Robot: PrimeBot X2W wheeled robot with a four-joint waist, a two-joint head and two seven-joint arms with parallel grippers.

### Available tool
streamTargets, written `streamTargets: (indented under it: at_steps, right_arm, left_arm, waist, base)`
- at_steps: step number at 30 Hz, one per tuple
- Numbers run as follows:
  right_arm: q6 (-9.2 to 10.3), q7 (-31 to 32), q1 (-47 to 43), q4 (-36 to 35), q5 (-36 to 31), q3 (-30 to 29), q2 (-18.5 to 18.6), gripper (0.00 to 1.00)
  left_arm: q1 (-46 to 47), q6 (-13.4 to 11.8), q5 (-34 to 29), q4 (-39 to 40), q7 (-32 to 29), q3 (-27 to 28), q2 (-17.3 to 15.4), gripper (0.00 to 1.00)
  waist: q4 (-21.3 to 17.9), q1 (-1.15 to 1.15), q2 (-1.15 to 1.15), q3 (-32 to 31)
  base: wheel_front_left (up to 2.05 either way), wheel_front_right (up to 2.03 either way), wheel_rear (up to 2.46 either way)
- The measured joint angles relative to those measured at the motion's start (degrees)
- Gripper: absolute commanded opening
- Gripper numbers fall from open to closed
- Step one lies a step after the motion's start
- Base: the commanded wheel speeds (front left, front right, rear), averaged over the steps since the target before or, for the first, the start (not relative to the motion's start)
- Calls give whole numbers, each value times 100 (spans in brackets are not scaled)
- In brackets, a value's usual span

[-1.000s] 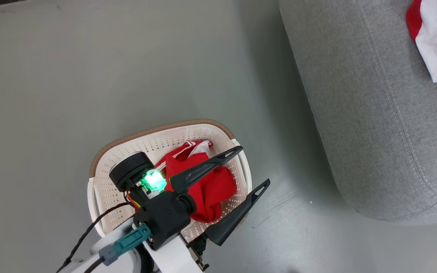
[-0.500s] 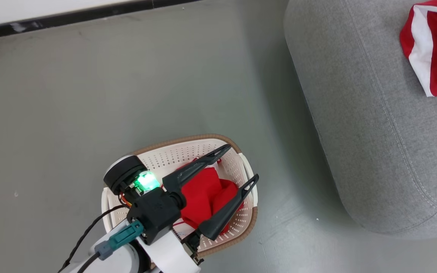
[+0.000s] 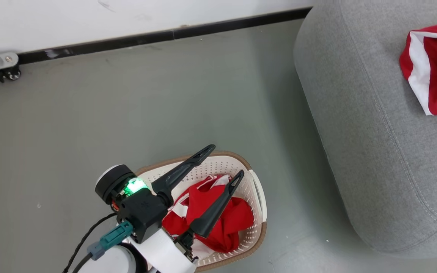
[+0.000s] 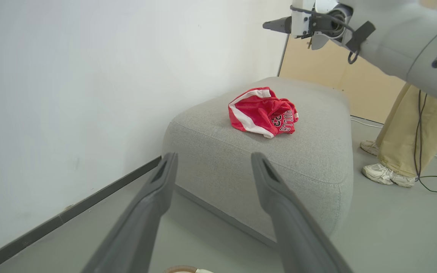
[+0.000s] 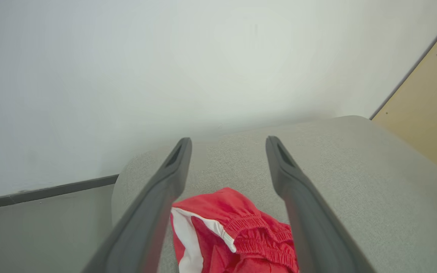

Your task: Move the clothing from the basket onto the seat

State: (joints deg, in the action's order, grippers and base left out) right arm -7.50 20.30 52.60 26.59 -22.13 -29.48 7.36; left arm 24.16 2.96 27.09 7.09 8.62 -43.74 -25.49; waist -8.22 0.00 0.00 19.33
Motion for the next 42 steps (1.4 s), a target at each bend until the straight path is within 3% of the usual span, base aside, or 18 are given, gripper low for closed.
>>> streamTargets:
  at_steps: [10, 42]
  right_arm:
    - [0, -320, -370, -138, 364, 769, -97, 100]
    - [0, -938, -2650, -1592, 1361, 1952, -336, 100]
  left_arm:
    - [-126, -130, 53, -49, 56, 112, -5, 100]
    - [-672, -702, 404, -338, 258, 615, -13, 100]
  waist:
    - [228, 0, 0, -348]
    - [795, 0, 0, -1071]
  base:
    - [0, 0, 0]
    - [0, 0, 0]
